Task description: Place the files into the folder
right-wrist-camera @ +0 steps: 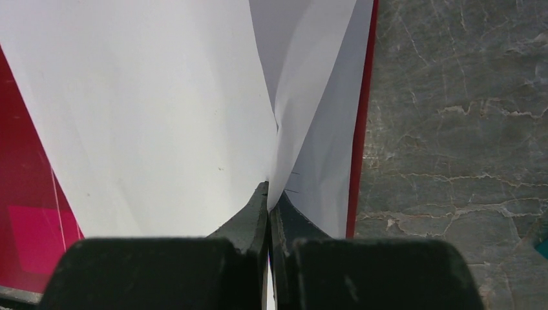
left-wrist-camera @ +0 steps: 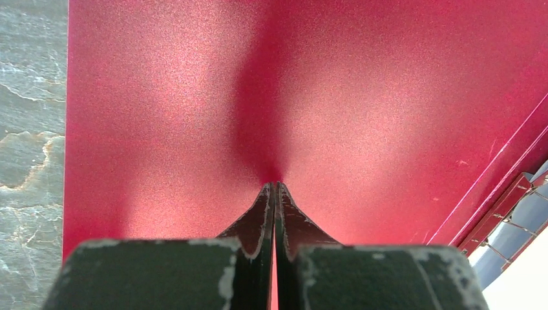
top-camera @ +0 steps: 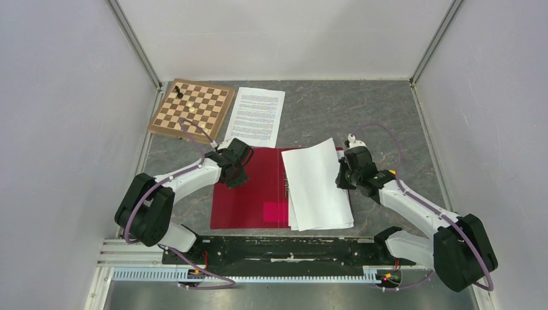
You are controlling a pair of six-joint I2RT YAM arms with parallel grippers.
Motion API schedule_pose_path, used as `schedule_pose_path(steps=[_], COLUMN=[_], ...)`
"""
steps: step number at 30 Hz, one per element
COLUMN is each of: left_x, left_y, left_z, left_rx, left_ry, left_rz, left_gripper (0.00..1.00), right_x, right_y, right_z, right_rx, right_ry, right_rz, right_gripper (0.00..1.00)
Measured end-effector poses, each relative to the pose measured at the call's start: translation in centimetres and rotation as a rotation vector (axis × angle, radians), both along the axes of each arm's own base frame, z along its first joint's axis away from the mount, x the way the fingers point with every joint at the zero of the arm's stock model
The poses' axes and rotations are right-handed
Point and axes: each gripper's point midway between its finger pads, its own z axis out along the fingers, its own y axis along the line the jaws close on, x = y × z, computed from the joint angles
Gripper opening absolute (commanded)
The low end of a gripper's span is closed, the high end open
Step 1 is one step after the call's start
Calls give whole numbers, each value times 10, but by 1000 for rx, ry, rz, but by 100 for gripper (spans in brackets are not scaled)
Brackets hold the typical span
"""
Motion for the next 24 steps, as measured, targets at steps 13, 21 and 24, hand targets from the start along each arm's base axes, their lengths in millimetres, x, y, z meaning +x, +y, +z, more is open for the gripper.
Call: schedule_pose_path(steps=[13, 21, 24], left_x=[-2, -2, -2], left_y=[1, 1, 1], left_z=[0, -1, -1], left_rx=[4, 5, 5], left_ry=[6, 9, 9], left_rz=[0, 0, 0], left_gripper=[2, 2, 2], right_x=[-12, -13, -13], right_y=[-18, -24, -31], right_z=[-21, -23, -23], right_rx=[6, 30, 40], right_ry=[33, 22, 17], right_rz=[-100, -154, -188], right_gripper=[0, 0, 0])
